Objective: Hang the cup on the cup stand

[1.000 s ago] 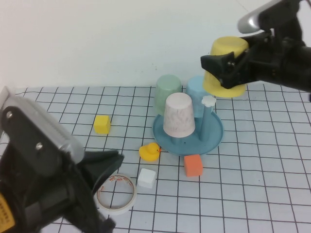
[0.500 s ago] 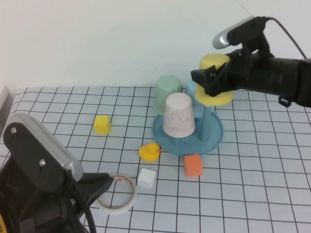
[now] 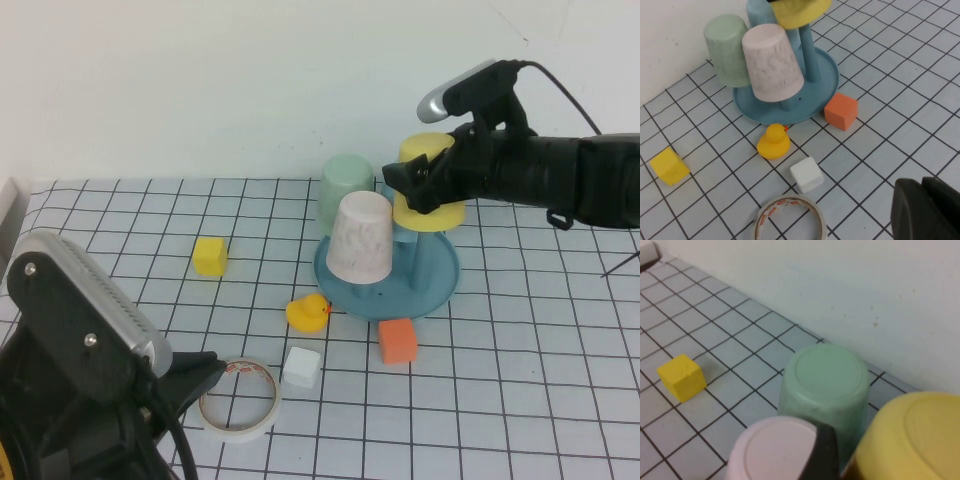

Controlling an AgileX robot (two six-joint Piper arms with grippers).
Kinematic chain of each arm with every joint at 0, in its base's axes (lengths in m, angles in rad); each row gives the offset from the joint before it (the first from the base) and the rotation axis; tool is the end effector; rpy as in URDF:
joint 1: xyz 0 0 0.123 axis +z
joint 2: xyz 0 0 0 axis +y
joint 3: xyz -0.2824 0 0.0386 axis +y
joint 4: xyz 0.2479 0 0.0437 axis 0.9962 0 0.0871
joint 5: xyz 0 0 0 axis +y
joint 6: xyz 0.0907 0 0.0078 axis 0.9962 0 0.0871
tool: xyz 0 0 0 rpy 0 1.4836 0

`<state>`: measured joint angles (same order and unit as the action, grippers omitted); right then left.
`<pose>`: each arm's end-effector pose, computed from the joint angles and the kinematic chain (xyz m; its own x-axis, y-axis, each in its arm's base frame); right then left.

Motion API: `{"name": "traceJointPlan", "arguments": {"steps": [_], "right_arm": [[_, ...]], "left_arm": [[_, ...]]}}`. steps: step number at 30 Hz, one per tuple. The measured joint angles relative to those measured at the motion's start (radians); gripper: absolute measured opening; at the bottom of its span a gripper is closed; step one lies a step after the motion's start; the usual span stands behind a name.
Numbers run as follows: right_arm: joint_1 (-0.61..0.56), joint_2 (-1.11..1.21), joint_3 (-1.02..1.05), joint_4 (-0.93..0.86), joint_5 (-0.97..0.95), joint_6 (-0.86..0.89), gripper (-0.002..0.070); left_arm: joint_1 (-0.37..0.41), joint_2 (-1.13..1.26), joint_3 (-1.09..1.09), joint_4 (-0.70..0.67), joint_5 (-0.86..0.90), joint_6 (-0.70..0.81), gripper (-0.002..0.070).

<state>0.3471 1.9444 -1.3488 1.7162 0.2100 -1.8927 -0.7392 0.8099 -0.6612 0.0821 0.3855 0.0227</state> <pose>0.4147 0.1701 0.2280 -0.3386 -0.3019 -0.8912 -0.5721 0.8180 -0.0598 0.1252 -0.1104 0.3213 -0.2527 0.3638 -0.8965 0.6811 0.7251 0.1022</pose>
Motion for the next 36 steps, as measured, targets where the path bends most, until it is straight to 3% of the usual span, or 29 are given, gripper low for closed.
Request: {"name": "traceJointPlan", "arguments": {"steps": [9, 15, 27, 29, 32, 36], "right_arm": [[0.000, 0.021, -0.002, 0.000, -0.002, 0.008, 0.0599], [0.000, 0.021, -0.002, 0.002, -0.039, 0.047, 0.0683], [0.000, -0.042, -0.002, 0.006, -0.043, 0.156, 0.0685], [0.000, -0.088, 0.001, 0.006, -0.043, 0.176, 0.0645], [0.000, -0.174, 0.033, 0.008, -0.043, 0.199, 0.0504], [0.000, -0.311, 0.133, 0.008, -0.043, 0.211, 0.0183]], "left_arm": [[0.000, 0.000, 0.000, 0.004, 0.000, -0.001, -0.0001], [0.000, 0.000, 0.000, 0.004, 0.016, -0.005, -0.0001], [0.000, 0.000, 0.000, 0.004, 0.062, -0.023, -0.0001], [0.000, -0.003, 0.000, 0.004, 0.094, -0.033, -0.0001], [0.000, -0.025, 0.016, 0.004, 0.132, -0.049, -0.0001], [0.000, -0.126, 0.090, 0.026, 0.130, -0.114, -0.0001]]}}
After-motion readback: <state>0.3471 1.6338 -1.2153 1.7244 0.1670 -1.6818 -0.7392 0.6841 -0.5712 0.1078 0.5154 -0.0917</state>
